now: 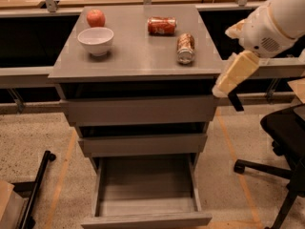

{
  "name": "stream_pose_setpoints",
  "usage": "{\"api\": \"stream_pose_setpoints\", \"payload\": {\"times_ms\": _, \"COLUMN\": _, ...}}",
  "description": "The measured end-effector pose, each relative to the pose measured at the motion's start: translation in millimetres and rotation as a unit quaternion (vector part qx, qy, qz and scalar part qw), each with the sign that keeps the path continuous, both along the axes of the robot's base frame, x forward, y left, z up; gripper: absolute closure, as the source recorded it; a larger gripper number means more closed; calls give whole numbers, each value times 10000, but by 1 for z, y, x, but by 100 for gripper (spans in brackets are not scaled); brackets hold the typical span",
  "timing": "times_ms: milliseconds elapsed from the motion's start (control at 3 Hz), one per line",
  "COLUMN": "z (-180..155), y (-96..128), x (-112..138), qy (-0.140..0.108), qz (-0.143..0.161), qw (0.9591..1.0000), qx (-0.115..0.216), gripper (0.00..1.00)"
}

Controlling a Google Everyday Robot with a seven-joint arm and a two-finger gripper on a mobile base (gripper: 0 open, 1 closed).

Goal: Place orange can into bottom drawer

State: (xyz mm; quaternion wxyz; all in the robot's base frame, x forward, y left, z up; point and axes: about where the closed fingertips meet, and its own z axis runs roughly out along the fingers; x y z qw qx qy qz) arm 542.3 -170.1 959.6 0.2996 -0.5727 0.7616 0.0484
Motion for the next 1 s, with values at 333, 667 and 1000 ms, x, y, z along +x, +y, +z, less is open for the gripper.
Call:
{"api": "stream_pose_setpoints", "payload": {"times_ms": 333, "z": -4, "y": 6, "x": 45, "qy": -133, "qz": -80, "qw": 9996, "qx": 253, "gripper": 0}}
{"api": "stream_pose_setpoints", "payload": {"times_ms": 667, "z": -4, "y": 7, "x": 50, "qy": -150, "qz": -81, "qw": 9995, "qx": 282, "gripper": 0}}
{"api": "stream_pose_setpoints", "payload": {"times_ms": 1000, "z": -12, "y": 8, "x": 50, "qy": -80, "qz": -164, "qw": 9987, "qx": 470, "gripper": 0}}
